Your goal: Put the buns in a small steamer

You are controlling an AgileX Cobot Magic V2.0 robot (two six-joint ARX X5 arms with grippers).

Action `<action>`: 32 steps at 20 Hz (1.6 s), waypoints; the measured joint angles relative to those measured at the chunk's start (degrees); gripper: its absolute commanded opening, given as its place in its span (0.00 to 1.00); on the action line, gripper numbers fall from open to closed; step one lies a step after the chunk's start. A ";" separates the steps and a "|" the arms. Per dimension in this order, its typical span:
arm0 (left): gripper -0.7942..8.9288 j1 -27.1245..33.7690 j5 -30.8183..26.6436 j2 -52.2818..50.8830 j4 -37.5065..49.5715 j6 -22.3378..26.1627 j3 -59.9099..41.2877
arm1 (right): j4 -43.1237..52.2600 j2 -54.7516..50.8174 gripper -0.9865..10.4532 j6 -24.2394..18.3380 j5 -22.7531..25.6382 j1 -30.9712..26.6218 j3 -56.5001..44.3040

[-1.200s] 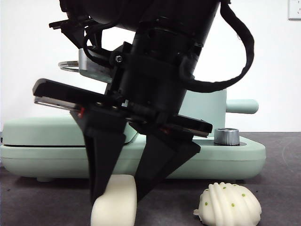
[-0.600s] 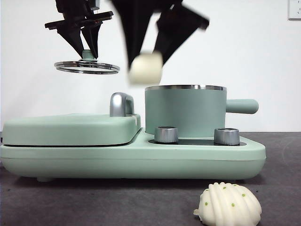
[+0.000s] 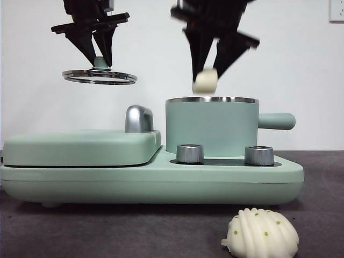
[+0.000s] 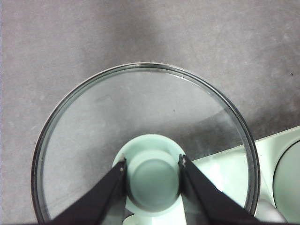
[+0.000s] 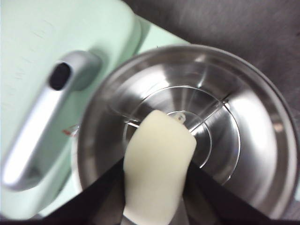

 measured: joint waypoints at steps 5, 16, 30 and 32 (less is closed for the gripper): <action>0.11 0.00 0.00 0.00 -0.09 0.00 1.22 | 0.04 5.51 0.22 -1.97 -1.44 -0.39 0.00; 0.11 0.00 0.00 0.00 -0.11 0.00 1.22 | 0.39 7.58 0.46 -3.56 -1.46 -0.66 0.00; 0.11 0.00 0.00 0.00 -0.20 0.00 1.22 | -7.21 -1.44 0.48 -3.54 -1.27 -0.55 10.62; 0.11 0.00 0.00 0.00 -0.20 0.00 1.22 | -7.21 -8.33 0.48 -3.54 -1.27 0.00 5.73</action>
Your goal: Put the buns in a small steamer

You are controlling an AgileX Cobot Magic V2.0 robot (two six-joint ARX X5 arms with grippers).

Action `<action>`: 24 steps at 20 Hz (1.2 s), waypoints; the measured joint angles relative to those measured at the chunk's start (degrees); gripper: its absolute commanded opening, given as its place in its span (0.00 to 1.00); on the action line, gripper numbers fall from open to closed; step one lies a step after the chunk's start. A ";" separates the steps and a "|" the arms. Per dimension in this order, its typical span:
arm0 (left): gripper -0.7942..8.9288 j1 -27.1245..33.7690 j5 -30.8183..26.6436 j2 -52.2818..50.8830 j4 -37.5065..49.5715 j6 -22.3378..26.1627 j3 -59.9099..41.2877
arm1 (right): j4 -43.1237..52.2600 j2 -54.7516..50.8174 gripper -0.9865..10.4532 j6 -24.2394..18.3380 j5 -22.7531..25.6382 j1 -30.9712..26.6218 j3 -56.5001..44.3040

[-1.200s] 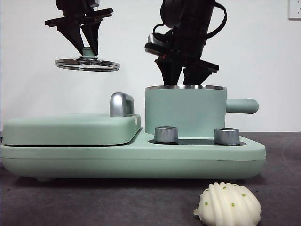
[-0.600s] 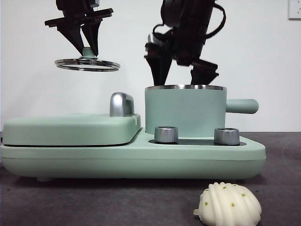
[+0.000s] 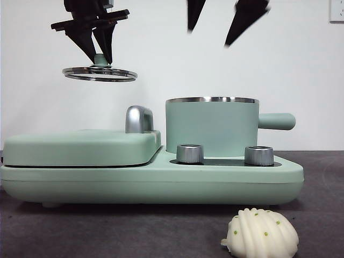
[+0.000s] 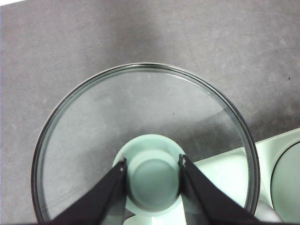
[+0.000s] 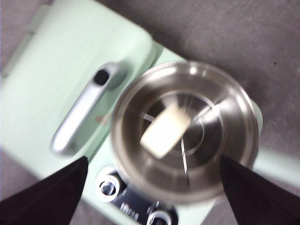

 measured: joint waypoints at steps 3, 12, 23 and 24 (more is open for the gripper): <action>0.11 0.00 0.00 0.00 0.00 0.00 0.00 | 0.00 -11.82 0.48 0.00 -0.02 1.77 -11.37; 0.11 0.00 0.00 0.00 0.00 0.00 0.00 | 9.16 -40.87 0.48 5.81 -0.20 10.56 -51.36; 0.11 0.31 0.00 0.00 -0.02 0.00 0.00 | 38.42 -37.86 0.48 11.15 -0.11 18.53 -81.22; 0.11 0.35 0.00 0.00 -0.02 0.00 0.00 | 40.06 -36.92 0.48 11.21 -0.09 18.80 -81.50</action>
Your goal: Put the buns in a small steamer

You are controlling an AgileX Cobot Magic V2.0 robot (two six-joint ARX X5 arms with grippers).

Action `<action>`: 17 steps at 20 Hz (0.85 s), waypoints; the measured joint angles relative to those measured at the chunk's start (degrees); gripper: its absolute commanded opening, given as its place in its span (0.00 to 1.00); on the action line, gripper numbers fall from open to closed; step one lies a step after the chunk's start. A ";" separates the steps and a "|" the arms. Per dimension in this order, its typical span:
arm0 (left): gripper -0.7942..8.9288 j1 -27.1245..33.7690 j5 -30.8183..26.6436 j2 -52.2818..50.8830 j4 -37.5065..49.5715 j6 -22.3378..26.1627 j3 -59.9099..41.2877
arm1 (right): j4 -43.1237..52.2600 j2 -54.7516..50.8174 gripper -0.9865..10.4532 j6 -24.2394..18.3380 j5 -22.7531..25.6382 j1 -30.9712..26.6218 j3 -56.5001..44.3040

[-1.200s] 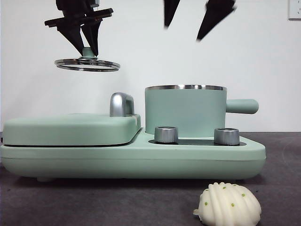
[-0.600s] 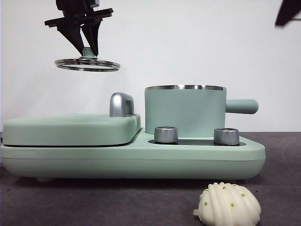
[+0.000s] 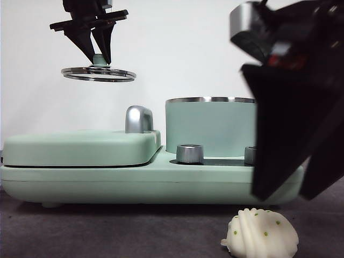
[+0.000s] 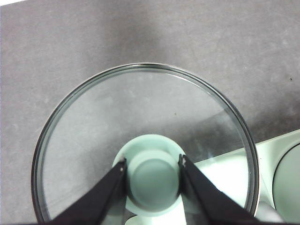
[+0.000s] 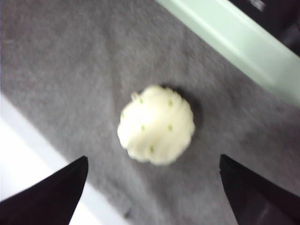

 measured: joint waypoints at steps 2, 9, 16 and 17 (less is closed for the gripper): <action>0.11 0.02 0.00 0.00 0.00 0.00 0.00 | 2.05 2.34 0.48 0.15 1.09 0.15 0.02; 0.11 0.02 0.00 0.00 0.00 0.00 0.00 | 4.79 9.07 0.45 0.42 1.40 0.15 0.02; 0.11 0.02 0.00 0.00 0.00 0.00 0.00 | 6.56 10.40 0.24 0.44 1.18 0.15 0.02; 0.11 0.02 0.00 0.00 0.02 0.00 0.00 | 6.88 10.40 0.24 0.44 1.16 0.15 0.02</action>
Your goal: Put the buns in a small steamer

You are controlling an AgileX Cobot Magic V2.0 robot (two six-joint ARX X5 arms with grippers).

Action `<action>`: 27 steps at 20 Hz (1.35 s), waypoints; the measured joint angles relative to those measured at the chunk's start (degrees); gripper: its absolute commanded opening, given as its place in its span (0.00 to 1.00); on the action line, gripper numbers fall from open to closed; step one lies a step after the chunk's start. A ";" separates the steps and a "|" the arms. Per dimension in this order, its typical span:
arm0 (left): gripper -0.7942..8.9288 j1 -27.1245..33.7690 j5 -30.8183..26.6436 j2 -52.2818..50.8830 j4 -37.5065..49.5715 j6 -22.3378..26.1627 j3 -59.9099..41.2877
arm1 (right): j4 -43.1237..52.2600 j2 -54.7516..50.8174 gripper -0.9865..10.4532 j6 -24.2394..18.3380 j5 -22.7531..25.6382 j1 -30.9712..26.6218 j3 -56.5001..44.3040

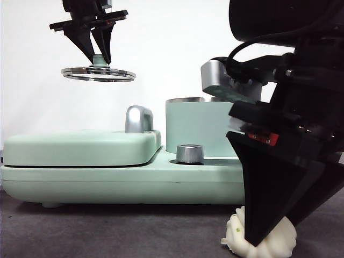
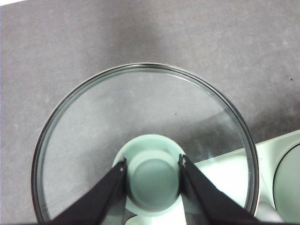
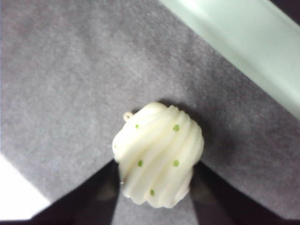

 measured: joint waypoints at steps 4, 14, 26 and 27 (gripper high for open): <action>0.11 0.00 0.00 0.00 -0.02 0.00 0.00 | -5.05 0.07 0.24 -0.02 -0.70 0.00 4.07; 0.11 0.00 0.00 0.00 0.00 0.00 0.00 | -25.83 0.48 0.24 -4.39 3.72 -6.40 37.66; 0.11 0.00 0.00 0.00 -0.02 -0.17 0.00 | -37.62 25.66 0.24 -13.29 4.39 -20.20 62.16; 0.11 0.00 0.00 0.00 -0.02 -0.17 0.00 | -37.81 27.10 0.24 -13.62 4.42 -20.70 62.16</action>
